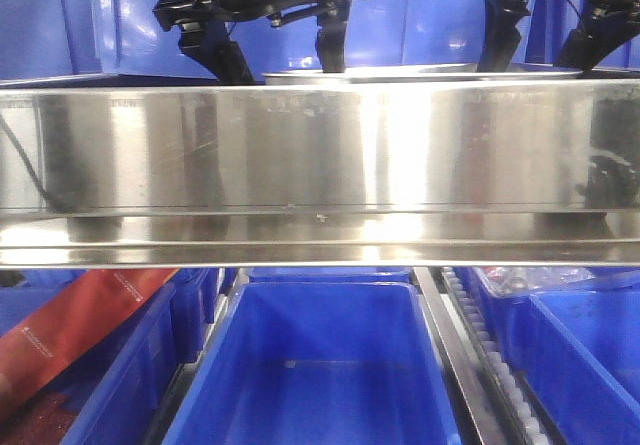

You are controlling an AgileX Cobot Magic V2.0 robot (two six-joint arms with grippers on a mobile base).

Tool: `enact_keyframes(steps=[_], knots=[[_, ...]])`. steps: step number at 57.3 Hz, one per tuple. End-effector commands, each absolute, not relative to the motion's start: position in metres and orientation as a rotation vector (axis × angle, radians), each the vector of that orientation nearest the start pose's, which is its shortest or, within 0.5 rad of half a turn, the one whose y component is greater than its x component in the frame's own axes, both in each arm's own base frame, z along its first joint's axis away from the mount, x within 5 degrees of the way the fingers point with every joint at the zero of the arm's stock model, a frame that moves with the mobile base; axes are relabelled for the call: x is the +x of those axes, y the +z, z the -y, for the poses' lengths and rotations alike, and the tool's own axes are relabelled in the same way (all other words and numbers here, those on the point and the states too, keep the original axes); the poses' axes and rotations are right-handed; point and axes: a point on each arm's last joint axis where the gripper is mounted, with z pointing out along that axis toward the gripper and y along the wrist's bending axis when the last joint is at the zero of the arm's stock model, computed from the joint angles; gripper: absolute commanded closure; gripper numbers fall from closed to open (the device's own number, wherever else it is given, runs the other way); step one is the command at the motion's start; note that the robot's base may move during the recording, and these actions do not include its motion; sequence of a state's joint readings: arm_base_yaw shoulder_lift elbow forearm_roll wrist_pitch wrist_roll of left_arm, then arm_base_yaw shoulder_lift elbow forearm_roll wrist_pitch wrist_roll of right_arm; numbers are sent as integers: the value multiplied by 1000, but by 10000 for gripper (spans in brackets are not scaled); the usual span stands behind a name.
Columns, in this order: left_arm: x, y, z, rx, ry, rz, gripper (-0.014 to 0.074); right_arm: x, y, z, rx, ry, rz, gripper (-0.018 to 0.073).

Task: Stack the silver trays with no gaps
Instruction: 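Grasp the silver tray's near rim with left and right grippers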

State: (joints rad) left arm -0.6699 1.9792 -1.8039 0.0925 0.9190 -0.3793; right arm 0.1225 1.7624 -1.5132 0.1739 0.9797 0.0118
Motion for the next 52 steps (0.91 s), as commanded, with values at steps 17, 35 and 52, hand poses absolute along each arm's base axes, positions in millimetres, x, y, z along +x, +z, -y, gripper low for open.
enact_keyframes(steps=[17, 35, 52], knots=[[354, 292, 274, 411, -288, -2559, 136, 378, 296, -60, -66, 260, -2693, 249], [354, 292, 275, 405, -305, -2565, 526, 378, 290, -60, -69, 260, -2730, 507], [353, 292, 275, 405, -304, -2567, 603, 378, 290, -60, -69, 260, -2730, 638]])
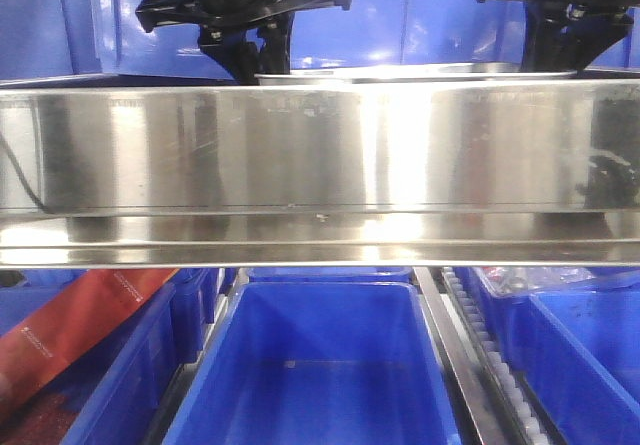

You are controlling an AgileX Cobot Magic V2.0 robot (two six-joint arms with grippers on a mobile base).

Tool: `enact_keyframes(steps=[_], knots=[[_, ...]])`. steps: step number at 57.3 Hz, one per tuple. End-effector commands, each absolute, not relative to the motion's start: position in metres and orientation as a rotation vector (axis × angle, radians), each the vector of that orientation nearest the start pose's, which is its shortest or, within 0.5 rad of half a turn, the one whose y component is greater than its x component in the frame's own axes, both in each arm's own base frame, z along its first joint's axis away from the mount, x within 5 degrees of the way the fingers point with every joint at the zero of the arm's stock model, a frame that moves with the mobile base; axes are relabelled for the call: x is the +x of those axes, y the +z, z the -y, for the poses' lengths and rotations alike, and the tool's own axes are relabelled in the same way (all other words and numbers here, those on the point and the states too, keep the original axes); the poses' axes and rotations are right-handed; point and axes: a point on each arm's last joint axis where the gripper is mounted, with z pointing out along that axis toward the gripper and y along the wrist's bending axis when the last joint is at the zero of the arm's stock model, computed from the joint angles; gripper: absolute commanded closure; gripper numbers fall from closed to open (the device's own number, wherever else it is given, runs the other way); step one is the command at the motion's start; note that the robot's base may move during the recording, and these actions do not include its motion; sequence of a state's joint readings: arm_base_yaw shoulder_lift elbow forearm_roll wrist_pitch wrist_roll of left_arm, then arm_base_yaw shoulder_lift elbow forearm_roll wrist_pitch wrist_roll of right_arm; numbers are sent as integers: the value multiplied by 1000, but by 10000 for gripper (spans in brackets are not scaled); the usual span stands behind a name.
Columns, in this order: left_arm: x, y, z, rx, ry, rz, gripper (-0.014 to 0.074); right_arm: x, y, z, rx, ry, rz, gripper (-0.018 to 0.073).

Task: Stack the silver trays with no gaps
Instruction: 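Grasp the silver tray's near rim with left and right grippers, then lift the silver tray with both grippers and pull it off the shelf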

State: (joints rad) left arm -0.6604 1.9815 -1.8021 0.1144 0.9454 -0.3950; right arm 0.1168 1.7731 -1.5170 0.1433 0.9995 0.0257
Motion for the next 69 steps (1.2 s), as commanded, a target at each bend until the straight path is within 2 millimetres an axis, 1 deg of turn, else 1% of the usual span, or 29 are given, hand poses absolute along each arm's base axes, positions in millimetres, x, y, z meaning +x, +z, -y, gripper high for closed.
enact_keyframes(steps=[1, 7, 14, 20, 25, 38, 51, 62, 69], knots=[[353, 292, 275, 405, -303, -2569, 603, 378, 291, -60, -69, 260, -2727, 638], [353, 292, 274, 406, -294, -2581, 603, 376, 294, -60, -69, 261, -2718, 638], [350, 294, 272, 408, -281, -2598, 603, 371, 303, -59, -72, 263, -2701, 638], [347, 300, 269, 410, -268, -2593, 603, 366, 313, -59, -75, 264, -2681, 638], [344, 309, 265, 409, -267, -2580, 603, 360, 322, -58, -79, 266, -2665, 638], [329, 341, 253, 397, -284, -2551, 603, 341, 344, -56, -93, 270, -2652, 638], [309, 384, 236, 377, -336, -2446, 603, 324, 370, -54, -98, 274, -2577, 638], [296, 417, 222, 365, -351, -2318, 603, 308, 397, -51, -95, 277, -2449, 638], [291, 436, 216, 358, -373, -2211, 603, 300, 418, -50, -84, 279, -2306, 638]])
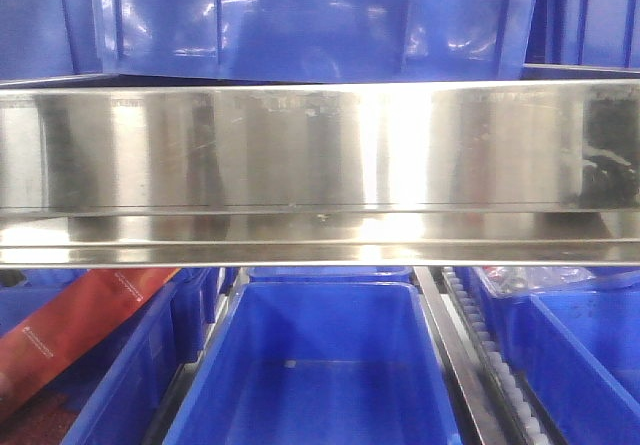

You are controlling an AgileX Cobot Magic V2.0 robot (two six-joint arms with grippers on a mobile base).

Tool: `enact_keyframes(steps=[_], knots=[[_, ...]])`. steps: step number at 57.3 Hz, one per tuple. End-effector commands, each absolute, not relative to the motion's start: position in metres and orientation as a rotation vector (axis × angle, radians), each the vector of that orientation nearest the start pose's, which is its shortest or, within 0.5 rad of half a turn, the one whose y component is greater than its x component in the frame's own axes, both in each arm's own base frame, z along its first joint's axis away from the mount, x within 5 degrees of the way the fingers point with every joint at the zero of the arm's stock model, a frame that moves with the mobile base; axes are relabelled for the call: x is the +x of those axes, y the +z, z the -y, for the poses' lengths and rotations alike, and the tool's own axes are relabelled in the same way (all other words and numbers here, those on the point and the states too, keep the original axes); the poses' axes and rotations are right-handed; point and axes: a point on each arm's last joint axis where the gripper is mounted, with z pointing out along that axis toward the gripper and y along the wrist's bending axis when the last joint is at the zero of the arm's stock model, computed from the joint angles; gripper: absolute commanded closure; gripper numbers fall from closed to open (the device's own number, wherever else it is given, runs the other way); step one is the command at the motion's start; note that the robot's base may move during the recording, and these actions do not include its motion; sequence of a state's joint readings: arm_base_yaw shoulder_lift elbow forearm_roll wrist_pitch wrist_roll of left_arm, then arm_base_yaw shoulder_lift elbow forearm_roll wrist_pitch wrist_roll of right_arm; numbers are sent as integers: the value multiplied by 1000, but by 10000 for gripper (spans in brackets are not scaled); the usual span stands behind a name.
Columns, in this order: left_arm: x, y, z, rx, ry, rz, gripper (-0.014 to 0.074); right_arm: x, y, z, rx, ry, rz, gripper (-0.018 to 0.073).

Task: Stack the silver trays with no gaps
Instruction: 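Lift the silver tray with both grippers and pull it off the shelf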

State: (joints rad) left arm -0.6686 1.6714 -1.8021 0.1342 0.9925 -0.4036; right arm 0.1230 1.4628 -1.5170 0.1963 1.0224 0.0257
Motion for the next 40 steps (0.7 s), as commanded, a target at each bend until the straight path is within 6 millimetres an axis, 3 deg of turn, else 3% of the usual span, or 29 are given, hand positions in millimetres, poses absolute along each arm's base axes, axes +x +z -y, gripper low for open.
enact_keyframes(steps=[1, 19, 40], knots=[[290, 439, 215, 357, -381, -2191, 603, 299, 421, -49, -82, 279, -2286, 638], [296, 459, 216, 369, -388, -1974, 603, 293, 459, -45, -49, 270, -1963, 638], [299, 468, 218, 385, -391, -1853, 603, 296, 466, -45, -38, 268, -1878, 638]])
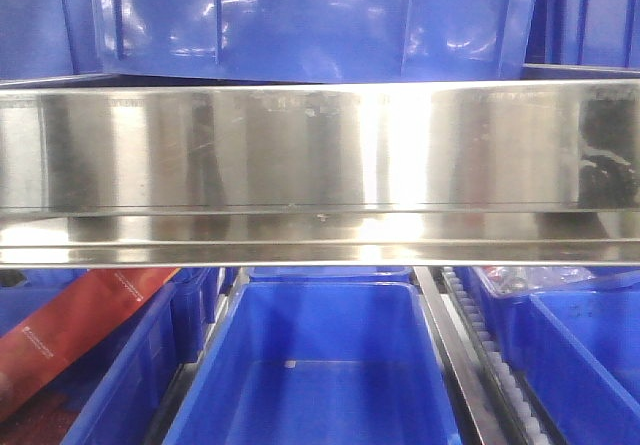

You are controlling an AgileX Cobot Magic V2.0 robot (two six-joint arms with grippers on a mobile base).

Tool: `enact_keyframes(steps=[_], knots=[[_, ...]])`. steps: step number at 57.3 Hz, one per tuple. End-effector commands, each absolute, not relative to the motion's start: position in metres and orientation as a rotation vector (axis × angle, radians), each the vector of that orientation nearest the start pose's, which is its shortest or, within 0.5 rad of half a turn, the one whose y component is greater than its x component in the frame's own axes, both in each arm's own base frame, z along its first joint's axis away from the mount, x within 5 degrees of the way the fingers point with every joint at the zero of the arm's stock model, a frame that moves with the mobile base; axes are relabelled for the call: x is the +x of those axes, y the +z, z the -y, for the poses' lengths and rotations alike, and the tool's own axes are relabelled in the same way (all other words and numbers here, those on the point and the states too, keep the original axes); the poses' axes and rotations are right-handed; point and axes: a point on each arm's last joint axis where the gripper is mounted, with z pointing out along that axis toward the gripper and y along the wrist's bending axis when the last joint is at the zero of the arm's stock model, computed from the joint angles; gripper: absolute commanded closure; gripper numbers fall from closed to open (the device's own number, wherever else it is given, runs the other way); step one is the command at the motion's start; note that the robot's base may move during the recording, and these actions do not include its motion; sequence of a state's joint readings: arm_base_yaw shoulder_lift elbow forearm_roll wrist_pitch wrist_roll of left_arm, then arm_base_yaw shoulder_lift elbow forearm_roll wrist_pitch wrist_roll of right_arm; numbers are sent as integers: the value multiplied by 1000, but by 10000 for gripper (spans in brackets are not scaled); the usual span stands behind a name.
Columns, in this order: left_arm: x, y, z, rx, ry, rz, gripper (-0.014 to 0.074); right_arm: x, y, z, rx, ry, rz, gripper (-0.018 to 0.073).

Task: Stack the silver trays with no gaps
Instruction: 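Lift the silver tray with both grippers and pull it off the shelf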

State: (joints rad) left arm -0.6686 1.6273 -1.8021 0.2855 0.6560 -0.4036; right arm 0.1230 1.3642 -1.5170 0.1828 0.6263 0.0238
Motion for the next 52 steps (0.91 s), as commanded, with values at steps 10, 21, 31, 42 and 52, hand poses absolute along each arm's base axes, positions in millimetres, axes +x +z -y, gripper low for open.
enact_keyframes(steps=[10, 21, 31, 42, 52], knots=[[299, 469, 218, 388, -384, -1844, 603, 296, 466, -45, -38, 268, -1878, 638], [299, 469, 217, 392, -372, -1839, 603, 296, 466, -45, -38, 268, -1878, 638], [299, 469, 217, 392, -372, -1839, 603, 296, 466, -45, -38, 268, -1878, 638], [299, 469, 217, 392, -372, -1839, 603, 296, 466, -45, -38, 268, -1878, 638], [299, 469, 217, 392, -372, -1839, 603, 296, 466, -45, -38, 268, -1878, 638]])
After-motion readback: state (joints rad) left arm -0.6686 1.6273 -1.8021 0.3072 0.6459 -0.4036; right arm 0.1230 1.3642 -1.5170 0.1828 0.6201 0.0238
